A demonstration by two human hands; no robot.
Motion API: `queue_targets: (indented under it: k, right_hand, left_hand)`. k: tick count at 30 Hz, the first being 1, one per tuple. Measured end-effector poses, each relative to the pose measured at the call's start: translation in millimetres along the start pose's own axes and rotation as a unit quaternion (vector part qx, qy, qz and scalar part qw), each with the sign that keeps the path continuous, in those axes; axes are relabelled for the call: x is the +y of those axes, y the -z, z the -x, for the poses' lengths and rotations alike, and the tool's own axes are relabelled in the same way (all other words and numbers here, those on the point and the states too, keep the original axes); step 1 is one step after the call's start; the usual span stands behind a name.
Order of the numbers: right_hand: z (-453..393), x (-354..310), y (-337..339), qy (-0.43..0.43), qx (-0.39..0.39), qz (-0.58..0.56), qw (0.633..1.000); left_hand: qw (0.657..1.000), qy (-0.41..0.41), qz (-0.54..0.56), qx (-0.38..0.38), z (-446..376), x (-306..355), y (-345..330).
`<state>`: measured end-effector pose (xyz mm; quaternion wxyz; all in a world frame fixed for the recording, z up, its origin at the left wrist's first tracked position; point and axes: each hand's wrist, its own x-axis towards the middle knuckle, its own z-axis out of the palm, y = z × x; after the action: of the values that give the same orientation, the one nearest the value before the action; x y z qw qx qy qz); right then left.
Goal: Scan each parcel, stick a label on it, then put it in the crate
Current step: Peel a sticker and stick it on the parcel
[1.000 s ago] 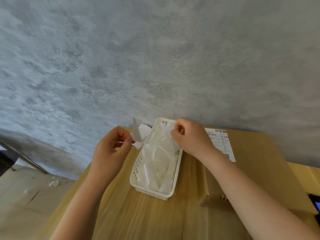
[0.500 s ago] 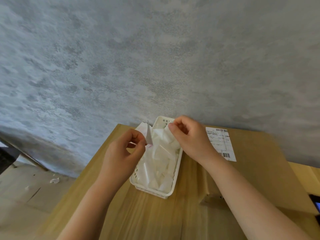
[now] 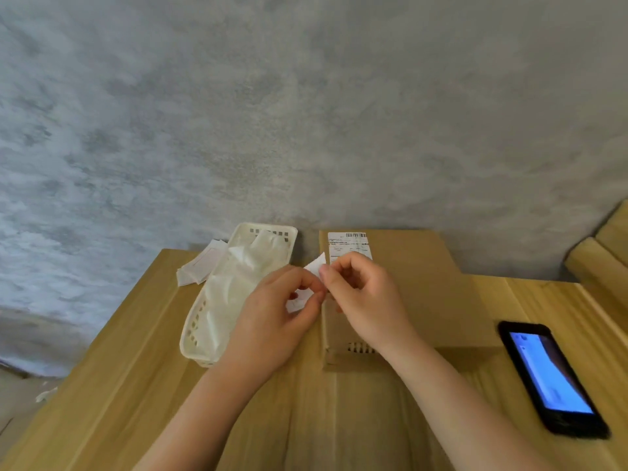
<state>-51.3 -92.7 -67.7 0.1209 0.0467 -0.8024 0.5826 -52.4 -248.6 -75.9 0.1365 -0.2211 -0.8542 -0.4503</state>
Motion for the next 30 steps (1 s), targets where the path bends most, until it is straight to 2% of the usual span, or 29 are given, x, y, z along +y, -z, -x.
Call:
queue_targets:
  k: [8, 11, 14, 17, 20, 22, 25, 30]
  right_hand:
    - [20, 11, 44, -0.05, 0.056, -0.019, 0.997]
    - [25, 14, 61, -0.103, 0.078, -0.068, 0.989]
    - [30, 20, 82, -0.141, 0.085, -0.105, 0.981]
    - [35, 28, 96, -0.158, 0.089, -0.089, 0.979]
    - [40, 34, 107, -0.169, 0.089, -0.041, 0.981]
    - [41, 39, 116, -0.153, 0.106, 0.038, 0.982]
    - [40, 46, 127, -0.131, 0.097, 0.204, 0.965]
    - [34, 62, 132, -0.137, 0.078, 0.306, 0.939]
  left_hand:
    - [0.998, 0.006, 0.051, -0.022, 1, 21, -29]
    - [1.0, 0.013, 0.019, 0.014, -1, 16, -36]
    - [0.997, 0.075, 0.001, -0.001, -2, 15, -42]
    - [0.99, 0.117, 0.069, -0.036, -6, 16, -49]
    - [0.987, 0.13, 0.073, -0.056, -12, 20, -60]
    - [0.985, 0.135, 0.06, -0.083, -16, 25, -67]
    - [0.984, 0.12, 0.003, -0.133, -19, 32, -80]
    - [0.979, 0.091, -0.11, -0.145, -23, 35, -94]
